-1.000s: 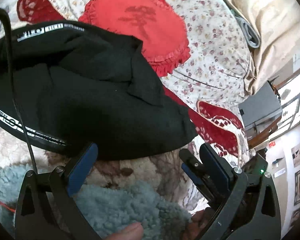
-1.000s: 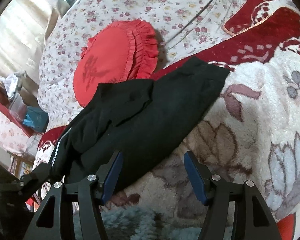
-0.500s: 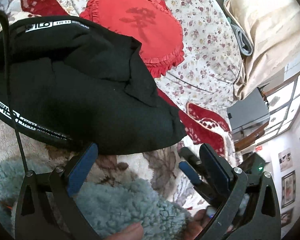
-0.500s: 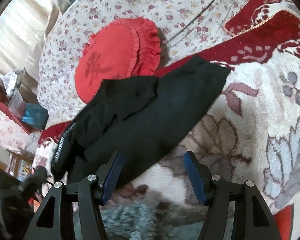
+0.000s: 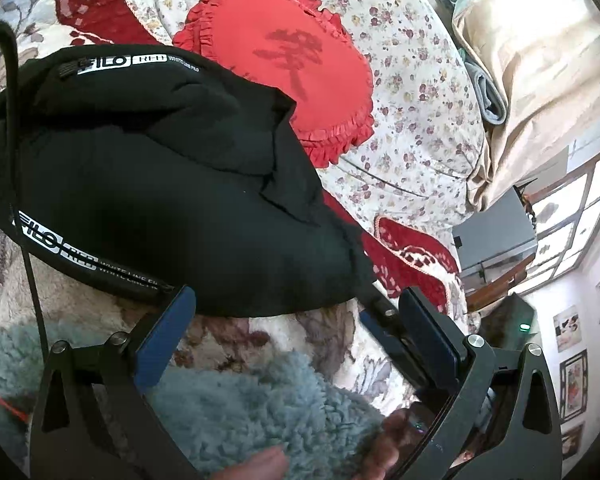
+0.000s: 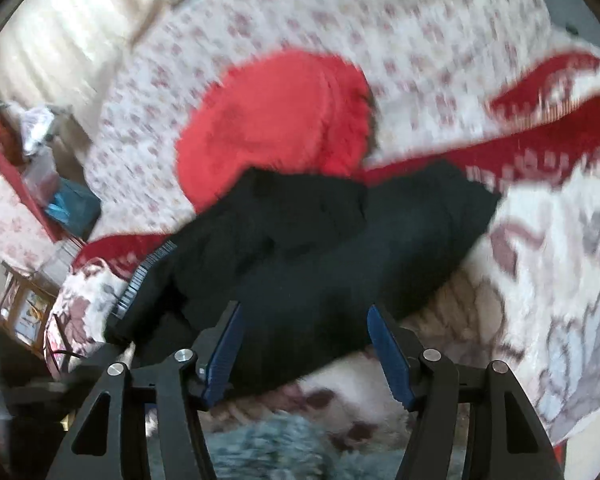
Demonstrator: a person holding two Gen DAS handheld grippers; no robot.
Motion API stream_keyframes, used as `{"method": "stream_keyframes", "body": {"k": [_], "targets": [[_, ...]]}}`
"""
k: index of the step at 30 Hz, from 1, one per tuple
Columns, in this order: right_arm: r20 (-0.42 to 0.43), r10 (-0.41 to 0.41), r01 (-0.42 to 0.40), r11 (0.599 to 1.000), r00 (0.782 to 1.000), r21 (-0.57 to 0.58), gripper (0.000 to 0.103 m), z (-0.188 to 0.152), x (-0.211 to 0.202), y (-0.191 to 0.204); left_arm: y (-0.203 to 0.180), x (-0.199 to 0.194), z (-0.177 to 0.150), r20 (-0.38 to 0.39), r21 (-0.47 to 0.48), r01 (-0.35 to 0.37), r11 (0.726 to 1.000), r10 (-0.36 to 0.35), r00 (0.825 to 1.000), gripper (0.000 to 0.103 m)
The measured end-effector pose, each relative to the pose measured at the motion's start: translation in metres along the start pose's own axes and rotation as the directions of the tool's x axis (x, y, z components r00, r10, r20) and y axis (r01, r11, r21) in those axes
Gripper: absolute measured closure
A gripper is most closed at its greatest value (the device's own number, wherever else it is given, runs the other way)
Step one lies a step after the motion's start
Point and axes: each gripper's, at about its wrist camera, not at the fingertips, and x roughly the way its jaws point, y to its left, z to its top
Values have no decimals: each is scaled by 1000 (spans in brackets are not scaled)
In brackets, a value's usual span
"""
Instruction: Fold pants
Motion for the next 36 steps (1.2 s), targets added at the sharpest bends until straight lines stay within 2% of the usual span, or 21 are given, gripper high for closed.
{"method": "stream_keyframes", "body": {"k": [2, 6, 11, 15, 21, 26, 31, 34, 36], "targets": [[-13, 36, -35, 998, 999, 57, 41, 0, 1, -17, -3, 1, -2, 4, 11, -13, 1000, 12, 1000, 1], [4, 66, -66, 994, 998, 89, 41, -7, -4, -41, -10, 6, -5, 7, 27, -23, 999, 23, 1000, 1], [-5, 115, -112, 979, 993, 173, 41, -8, -4, -66, -26, 3, -13, 43, 98, -25, 995, 21, 999, 1], [-4, 133, -131, 978, 991, 160, 41, -9, -5, -65, -31, 0, -13, 45, 112, 7, 994, -12, 999, 1], [4, 148, -147, 981, 989, 126, 41, -12, -8, -61, -45, -7, -19, 66, 173, -8, 985, -3, 998, 1], [9, 165, -165, 975, 986, 147, 41, -13, -10, -69, -66, -8, -28, 72, 265, -37, 963, 18, 997, 1], [23, 170, -172, 976, 985, 135, 41, -11, -10, -67, -81, -20, -28, 78, 322, -33, 946, 8, 997, 1], [-7, 165, -163, 978, 986, 131, 41, -11, -3, -64, -84, -33, -20, 127, 357, -82, 931, 39, 991, 1], [-8, 156, -154, 982, 988, 112, 41, -11, -4, -63, -83, -39, -14, 162, 393, -128, 911, 68, 984, 1]]}}
